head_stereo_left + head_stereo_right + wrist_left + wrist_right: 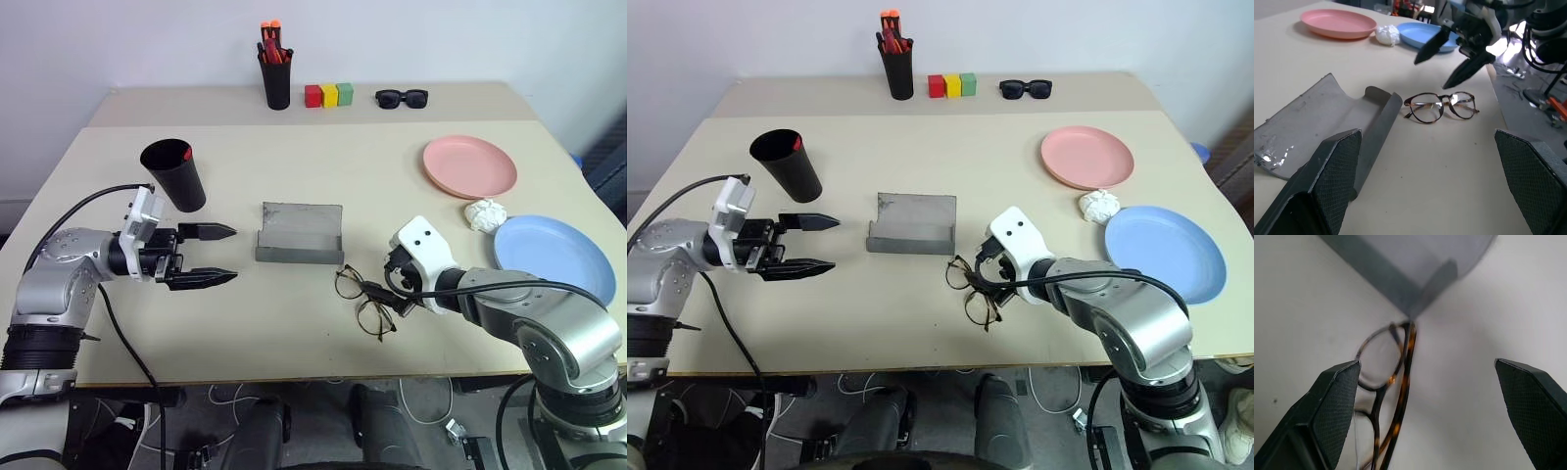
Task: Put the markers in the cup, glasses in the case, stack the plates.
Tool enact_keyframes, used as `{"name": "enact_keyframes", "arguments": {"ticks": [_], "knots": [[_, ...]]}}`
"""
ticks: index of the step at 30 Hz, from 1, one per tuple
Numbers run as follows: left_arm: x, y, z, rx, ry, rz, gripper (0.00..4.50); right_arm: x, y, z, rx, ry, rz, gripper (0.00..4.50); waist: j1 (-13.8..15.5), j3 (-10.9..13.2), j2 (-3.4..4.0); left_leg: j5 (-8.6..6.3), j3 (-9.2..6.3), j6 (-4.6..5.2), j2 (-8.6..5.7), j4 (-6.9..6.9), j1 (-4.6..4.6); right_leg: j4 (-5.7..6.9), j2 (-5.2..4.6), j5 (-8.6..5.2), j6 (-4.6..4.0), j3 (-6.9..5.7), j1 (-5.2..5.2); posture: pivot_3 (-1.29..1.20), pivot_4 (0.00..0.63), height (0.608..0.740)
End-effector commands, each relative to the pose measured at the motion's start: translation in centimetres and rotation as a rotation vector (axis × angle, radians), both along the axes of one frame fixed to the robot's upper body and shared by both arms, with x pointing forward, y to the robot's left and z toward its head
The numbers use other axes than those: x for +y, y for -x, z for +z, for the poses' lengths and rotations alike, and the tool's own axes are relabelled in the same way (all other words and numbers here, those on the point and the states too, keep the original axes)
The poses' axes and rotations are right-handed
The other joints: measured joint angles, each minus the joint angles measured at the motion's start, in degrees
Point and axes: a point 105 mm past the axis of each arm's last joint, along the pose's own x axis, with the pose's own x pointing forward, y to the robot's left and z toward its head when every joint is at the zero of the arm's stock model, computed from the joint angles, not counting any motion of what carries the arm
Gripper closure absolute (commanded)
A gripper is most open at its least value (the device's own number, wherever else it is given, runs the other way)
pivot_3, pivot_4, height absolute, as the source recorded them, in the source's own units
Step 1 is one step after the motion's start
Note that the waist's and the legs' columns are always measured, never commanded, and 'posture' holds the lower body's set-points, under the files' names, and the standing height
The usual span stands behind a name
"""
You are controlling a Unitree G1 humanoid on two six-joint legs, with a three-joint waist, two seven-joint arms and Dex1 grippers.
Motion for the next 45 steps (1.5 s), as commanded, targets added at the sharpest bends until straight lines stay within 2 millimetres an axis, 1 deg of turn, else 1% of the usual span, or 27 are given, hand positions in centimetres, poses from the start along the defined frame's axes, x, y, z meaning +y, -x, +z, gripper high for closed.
{"name": "enact_keyframes", "arguments": {"ticks": [1, 4, 6, 10, 16, 20, 28, 31, 33, 44, 45], "knots": [[-0.4, 0.1, 0.8, -0.055, 0.006, -0.015, 0.08, -0.4, -0.1, 1.8, -0.037, -0.006, -0.02, 0.0, -0.01, 0.0, 0.0, 0.0, 0.0, 0.0, 0.0, 0.0, 0.0, 0.0, 0.0, 0.0, 0.0, 0.0, -0.01, 0.0, 0.15, 0.74], [-0.9, 0.0, 0.6, -0.072, 0.004, -0.025, 0.08, -0.3, 0.5, 1.0, 0.039, 0.021, 0.02, 0.0, 0.04, 0.0, 0.0, 0.0, 0.0, 0.0, 0.0, 0.0, 0.0, -0.01, 0.0, 0.0, 0.0, 0.0, -0.01, 0.0, 0.15, 0.74], [-1.1, -0.2, 0.5, -0.088, 0.003, -0.023, 0.08, -0.2, 0.3, 1.1, 0.037, 0.043, 0.026, 0.0, 0.03, 0.0, 0.0, 0.0, 0.0, 0.0, 0.0, -0.01, -0.01, -0.02, 0.0, 0.0, 0.0, -0.01, 0.0, 0.0, 0.15, 0.74], [-1.3, -0.2, 0.3, -0.093, 0.003, -0.031, 0.08, -0.2, 0.4, 0.1, 0.127, 0.018, 0.04, 0.0, -0.05, 0.0, 0.0, 0.0, 0.01, 0.0, 0.0, -0.01, 0.0, -0.02, 0.0, 0.0, 0.0, -0.01, 0.0, 0.0, 0.15, 0.74], [-1.2, -0.2, 0.3, -0.095, 0.007, -0.03, 0.08, -0.1, -0.5, 0.1, 0.165, -0.017, 0.014, 0.0, -0.08, 0.0, 0.0, 0.0, 0.01, 0.0, 0.01, -0.02, -0.01, -0.03, 0.0, 0.0, 0.0, -0.01, -0.01, 0.0, 0.15, 0.74], [-1.1, -0.2, 0.0, -0.099, 0.006, -0.031, 0.08, 0.8, -0.1, -0.6, 0.211, -0.01, 0.044, 0.0, -0.07, 0.0, 0.0, 0.0, 0.0, 0.01, 0.01, -0.03, -0.01, -0.04, 0.0, 0.0, 0.0, -0.01, -0.01, 0.0, 0.15, 0.74], [-0.8, -0.2, -0.1, -0.104, 0.003, -0.029, 0.08, 1.2, 0.2, -0.9, 0.257, -0.022, 0.046, 0.0, -0.07, 0.0, 0.01, -0.01, 0.0, 0.01, 0.01, -0.04, -0.02, -0.07, -0.01, 0.0, 0.0, -0.01, -0.01, 0.0, 0.15, 0.74], [-0.8, -0.3, -0.1, -0.111, 0.002, -0.025, 0.0, 1.3, 0.3, -1.2, 0.265, -0.013, 0.042, 0.88, -0.07, 0.0, 0.01, 0.0, 0.01, 0.01, 0.01, -0.04, -0.03, -0.08, -0.01, 0.0, 0.0, -0.01, -0.01, 0.0, 0.15, 0.74], [-0.8, -0.4, 0.0, -0.115, 0.004, -0.023, 0.0, 1.2, 0.5, -1.4, 0.269, 0.012, 0.044, 1.76, -0.07, 0.0, 0.01, 0.0, 0.0, 0.01, 0.02, -0.04, -0.03, -0.08, 0.0, 0.0, 0.0, -0.01, -0.01, 0.0, 0.15, 0.74], [-0.7, -0.4, 0.3, -0.12, 0.001, -0.021, 0.0, 0.7, 0.6, -1.9, 0.29, 0.051, 0.025, 1.76, -0.07, 0.01, 0.01, -0.01, 0.0, 0.01, 0.03, -0.04, -0.03, -0.1, 0.0, 0.0, 0.0, -0.01, -0.01, 0.0, 0.15, 0.74], [-0.8, -0.4, 0.3, -0.121, 0.001, -0.021, 0.0, 0.7, 0.6, -1.9, 0.292, 0.052, 0.025, 2.04, -0.07, 0.01, 0.01, -0.01, 0.01, 0.02, 0.03, -0.04, -0.04, -0.1, 0.0, 0.0, 0.0, -0.01, -0.01, 0.0, 0.15, 0.74]]}}
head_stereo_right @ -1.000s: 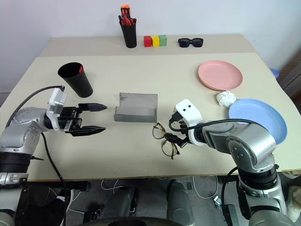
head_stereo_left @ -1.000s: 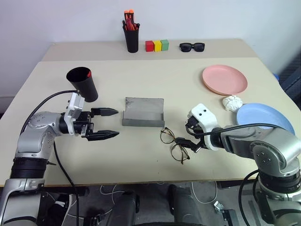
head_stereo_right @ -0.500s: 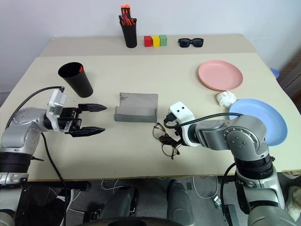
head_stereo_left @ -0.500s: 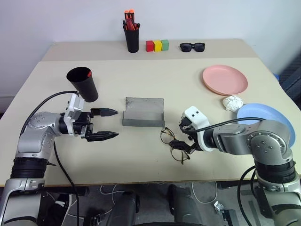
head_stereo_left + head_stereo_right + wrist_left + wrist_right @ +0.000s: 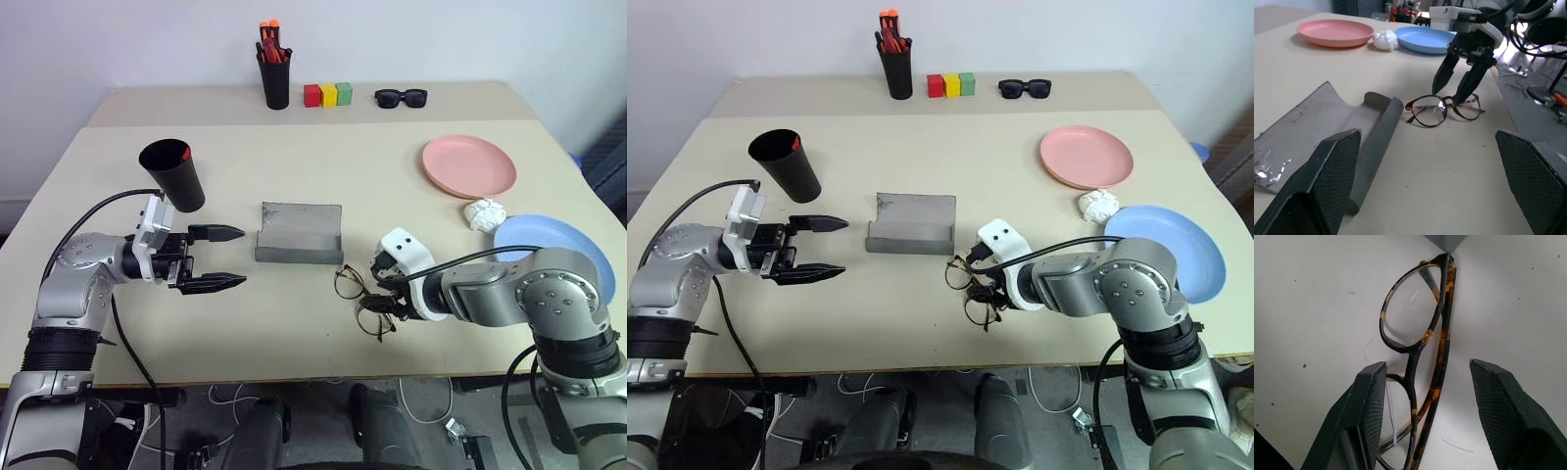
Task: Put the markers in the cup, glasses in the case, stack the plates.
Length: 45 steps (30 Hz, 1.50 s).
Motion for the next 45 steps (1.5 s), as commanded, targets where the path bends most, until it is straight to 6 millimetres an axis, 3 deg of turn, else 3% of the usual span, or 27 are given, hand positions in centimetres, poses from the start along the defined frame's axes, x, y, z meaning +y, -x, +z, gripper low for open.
{"name": "enact_keyframes", "arguments": {"ticks": [1, 6, 14, 19, 23, 26, 30, 35, 38, 45], "knots": [[0.0, 0.0, 0.9, -0.047, -0.001, -0.001, 0.0, 0.1, 0.1, 0.3, -0.006, 0.006, 0.012, 2.31, 0.0, 0.0, 0.0, 0.0, 0.0, 0.0, 0.0, 0.0, 0.0, 0.0, 0.0, 0.0, 0.0, 0.0, 0.0, 0.0, 0.15, 0.74], [-0.1, 0.0, 1.0, -0.048, -0.003, 0.0, 0.0, 0.2, 0.3, 0.1, 0.007, 0.004, 0.016, 4.41, 0.0, 0.0, 0.0, 0.0, 0.0, 0.0, 0.0, 0.0, 0.0, -0.02, 0.0, 0.0, 0.0, 0.0, 0.0, 0.0, 0.15, 0.74], [-0.1, 0.0, 1.2, -0.048, 0.004, 0.007, 0.0, -0.6, 0.1, 0.7, -0.011, 0.039, 0.016, 4.41, 0.04, 0.0, 0.0, 0.0, 0.0, 0.0, 0.0, 0.0, -0.01, -0.05, 0.0, 0.0, 0.0, 0.0, 0.02, 0.0, 0.15, 0.74], [-0.1, -0.2, 1.6, -0.05, 0.018, 0.012, 0.0, -1.4, 0.6, 5.3, -0.175, 0.11, 0.147, 4.41, 0.05, 0.06, 0.09, 0.0, 0.03, 0.0, 0.0, 0.0, -0.07, -0.1, -0.01, -0.07, -0.09, 0.0, -0.02, 0.0, 0.15, 0.74], [0.0, -0.4, 1.9, -0.052, 0.032, 0.032, 0.0, -2.0, 1.7, 7.4, -0.309, 0.175, 0.289, 4.41, 0.05, 0.06, 0.08, -0.04, 0.02, 0.06, 0.05, -0.09, -0.08, -0.09, 0.02, -0.1, 0.03, -0.08, -0.08, 0.0, 0.15, 0.74], [0.4, -0.7, 2.4, -0.066, 0.033, 0.072, 0.0, -1.9, -0.6, 9.1, -0.498, 0.171, 0.323, 4.41, -0.29, 0.05, 0.05, -0.05, 0.11, 0.07, 0.05, -0.08, -0.08, -0.12, 0.0, -0.14, 0.09, -0.06, -0.07, 0.0, 0.15, 0.74], [1.8, -1.8, 3.6, -0.099, 0.037, 0.173, 0.0, 0.3, -4.9, 12.1, -0.75, 0.07, 0.29, 4.41, -1.1, 0.06, 0.06, -0.05, 0.23, 0.07, 0.11, -0.06, -0.01, -0.1, 0.02, -0.15, 0.12, -0.01, -0.09, 0.0, 0.15, 0.74], [2.3, -1.7, 4.3, -0.108, 0.035, 0.203, 0.0, 3.9, -7.8, 11.4, -0.921, 0.126, 0.388, 4.41, -1.47, 0.05, 0.05, -0.05, 0.18, 0.07, 0.09, -0.12, -0.08, -0.03, 0.03, -0.09, 0.02, -0.02, -0.22, 0.0, 0.15, 0.74], [2.4, -1.5, 4.2, -0.108, 0.018, 0.204, 0.0, 6.5, -7.8, 10.6, -0.874, -0.037, 0.458, 4.41, -1.57, 0.07, 0.07, -0.06, 0.17, 0.07, 0.04, -0.16, -0.17, -0.08, -0.01, -0.09, 0.02, -0.01, -0.29, 0.0, 0.15, 0.74], [2.1, -0.5, 4.1, -0.087, 0.021, 0.202, 0.0, 10.9, -8.1, 8.6, -0.896, -0.095, 0.583, 4.41, -1.53, 0.07, 0.08, -0.05, 0.08, 0.06, 0.02, -0.14, -0.3, -0.02, -0.01, -0.08, 0.0, -0.03, -0.41, 0.0, 0.15, 0.74]]}}
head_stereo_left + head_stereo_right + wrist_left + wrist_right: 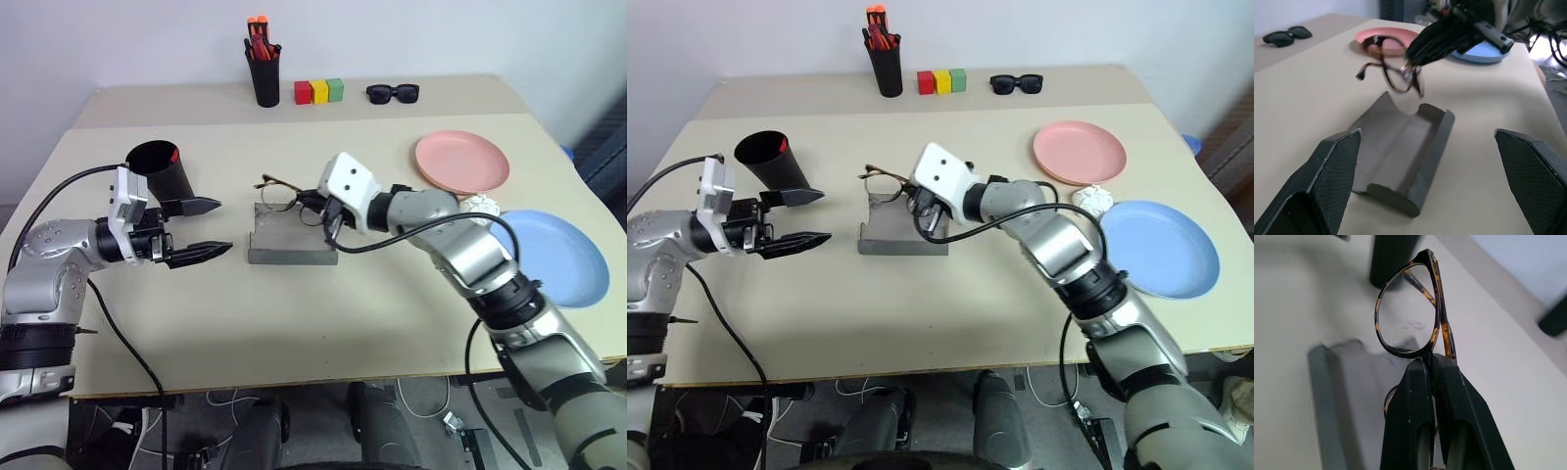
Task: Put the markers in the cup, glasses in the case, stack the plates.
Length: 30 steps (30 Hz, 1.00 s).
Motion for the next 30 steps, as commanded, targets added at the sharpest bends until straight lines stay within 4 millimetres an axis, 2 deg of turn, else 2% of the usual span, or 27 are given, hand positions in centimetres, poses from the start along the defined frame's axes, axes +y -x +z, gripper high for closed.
{"name": "enact_keyframes", "arguments": {"ticks": [1, 5, 10, 18, 27, 28, 30], "knots": [[0.2, 0.7, 1.0, -0.037, -0.001, 0.005, 0.0, 1.8, 0.1, 0.4, -0.065, 0.007, 0.058, 4.41, -0.12, 0.0, 0.0, 0.0, -0.01, -0.01, 0.0, 0.0, 0.02, 0.01, 0.0, 0.0, 0.0, 0.0, 0.0, 0.0, 0.15, 0.74], [0.1, 0.9, 1.0, -0.036, -0.003, 0.005, 0.0, 2.5, 0.1, -1.3, -0.004, -0.01, 0.078, 4.41, -0.21, 0.01, 0.01, 0.01, -0.02, -0.01, 0.0, -0.01, 0.06, 0.07, 0.03, 0.0, -0.01, 0.0, -0.01, 0.0, 0.15, 0.74], [0.1, 1.1, 1.0, -0.032, -0.003, 0.004, 0.0, 1.6, -1.0, -3.5, 0.071, 0.02, 0.012, 4.41, -0.13, 0.01, 0.01, 0.03, -0.02, -0.05, -0.01, -0.01, 0.07, 0.07, 0.02, 0.0, -0.02, 0.01, 0.02, 0.0, 0.15, 0.74], [0.2, 0.8, 0.9, -0.029, 0.0, 0.005, 0.0, 1.5, -1.1, -4.4, 0.215, 0.082, 0.0, 4.41, -0.25, 0.01, 0.02, 0.04, -0.03, -0.07, -0.01, -0.03, 0.13, 0.13, 0.03, 0.0, -0.03, 0.01, 0.01, 0.0, 0.15, 0.74], [0.3, 0.8, 0.7, -0.032, -0.004, 0.007, 0.0, 1.2, -0.6, -5.5, 0.252, 0.14, 0.027, 4.41, -0.22, 0.01, 0.02, 0.04, -0.02, -0.07, -0.01, -0.02, 0.19, 0.12, 0.02, 0.0, -0.03, 0.01, 0.08, 0.0, 0.15, 0.74], [0.3, 0.8, 0.7, -0.032, -0.004, 0.007, 0.0, 1.1, -0.8, -5.5, 0.26, 0.134, 0.014, 3.83, -0.23, 0.01, 0.02, 0.04, -0.02, -0.07, -0.01, -0.02, 0.19, 0.12, 0.02, 0.0, -0.03, 0.0, 0.07, 0.0, 0.15, 0.74], [0.3, 0.8, 0.7, -0.034, -0.005, 0.006, 0.0, 0.9, -1.1, -5.5, 0.274, 0.122, -0.001, 3.07, -0.23, 0.01, 0.02, 0.04, -0.02, -0.07, -0.01, -0.02, 0.18, 0.12, 0.02, 0.0, -0.03, 0.01, 0.07, 0.0, 0.15, 0.74]]}}
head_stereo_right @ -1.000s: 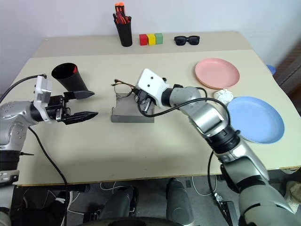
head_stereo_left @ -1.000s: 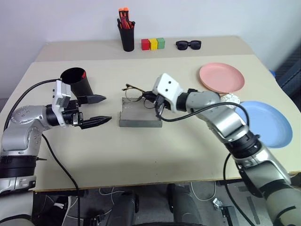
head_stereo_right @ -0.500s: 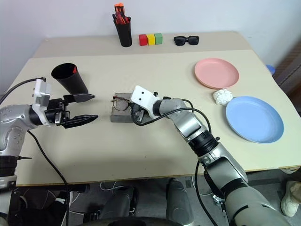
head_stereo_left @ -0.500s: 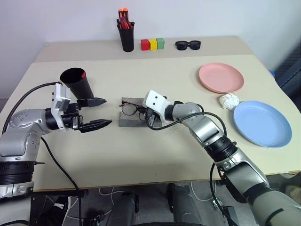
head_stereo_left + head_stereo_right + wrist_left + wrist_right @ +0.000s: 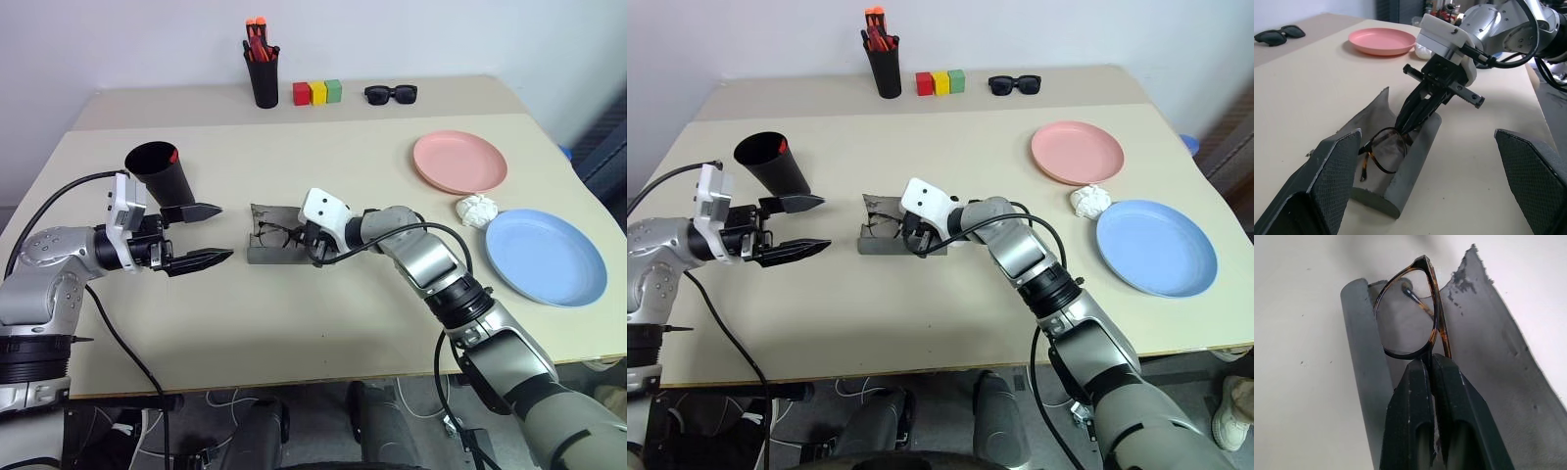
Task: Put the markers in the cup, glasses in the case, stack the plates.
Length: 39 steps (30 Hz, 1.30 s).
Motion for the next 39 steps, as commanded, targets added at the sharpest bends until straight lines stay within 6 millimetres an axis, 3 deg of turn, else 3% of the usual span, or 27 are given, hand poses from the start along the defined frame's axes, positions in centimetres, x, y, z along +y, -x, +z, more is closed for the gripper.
{"name": "enact_keyframes", "arguments": {"ticks": [1, 6, 17, 22, 25, 28, 35, 36, 39], "knots": [[0.3, 0.1, 0.8, -0.042, -0.01, 0.007, 0.0, 0.3, -0.2, 0.8, -0.009, -0.024, -0.005, 2.57, 0.0, 0.0, -0.01, 0.0, 0.0, 0.0, 0.0, 0.0, 0.01, 0.0, 0.0, 0.0, 0.0, 0.0, 0.0, 0.0, 0.15, 0.74], [0.4, 0.1, 0.7, -0.039, -0.011, 0.008, 0.0, 0.0, -0.4, 1.2, -0.018, -0.038, -0.024, 0.09, -0.03, 0.0, 0.0, 0.0, 0.0, 0.0, 0.0, 0.0, 0.01, 0.0, 0.0, 0.0, 0.0, 0.0, 0.0, 0.0, 0.15, 0.74], [0.5, -1.8, 1.2, -0.023, 0.037, 0.09, 0.0, -1.6, -2.0, 6.0, -0.128, -0.242, -0.111, 0.03, 0.08, 0.0, 0.0, 0.01, -0.01, -0.02, -0.01, 0.0, 0.01, 0.0, -0.01, 0.01, 0.0, 0.0, 0.01, 0.0, 0.15, 0.74], [0.8, -3.8, 1.7, 0.14, 0.144, 0.184, 0.0, -2.9, -0.9, 7.9, -0.06, -0.419, -0.106, 0.03, 0.03, 0.0, 0.0, 0.01, -0.02, -0.02, -0.01, 0.0, 0.01, 0.06, 0.0, 0.01, 0.0, 0.0, 0.01, 0.0, 0.15, 0.74], [-0.4, -4.4, 1.1, 0.157, 0.133, 0.179, 0.0, -4.7, 0.9, 8.7, -0.045, -0.518, -0.098, 0.03, 0.2, 0.0, -0.01, 0.01, -0.04, -0.02, -0.01, -0.01, 0.0, 0.11, 0.0, 0.01, 0.01, -0.01, 0.01, 0.0, 0.15, 0.74], [-1.6, -5.9, 0.6, 0.117, 0.116, 0.211, 0.76, -6.6, 3.7, 8.8, -0.004, -0.588, -0.065, 0.0, 0.86, 0.0, -0.01, 0.01, -0.06, -0.02, -0.04, 0.0, -0.03, 0.1, -0.02, 0.01, 0.01, -0.01, 0.05, 0.0, 0.15, 0.74], [-4.4, -11.6, -0.1, 0.046, 0.13, 0.388, 4.23, -9.2, 7.6, 7.3, -0.082, -0.508, -0.088, 0.0, 1.87, -0.02, -0.04, 0.03, -0.02, -0.04, -0.05, 0.08, 0.09, -0.01, -0.03, 0.01, 0.02, -0.01, 0.22, 0.0, 0.15, 0.74], [-5.2, -12.3, -0.1, 0.063, 0.138, 0.378, 4.43, -9.3, 7.5, 7.1, -0.088, -0.493, -0.104, 0.0, 1.82, -0.02, -0.04, 0.03, -0.01, -0.04, -0.05, 0.11, 0.13, -0.03, -0.03, 0.01, 0.02, -0.01, 0.28, 0.0, 0.15, 0.74], [-7.1, -14.0, -0.8, 0.109, 0.118, 0.392, 4.43, -9.2, 7.4, 6.8, -0.108, -0.473, -0.131, 0.0, 1.83, -0.03, -0.06, 0.03, 0.01, -0.04, -0.06, 0.14, 0.12, -0.04, -0.04, 0.02, 0.03, -0.01, 0.3, 0.0, 0.15, 0.74]]}}
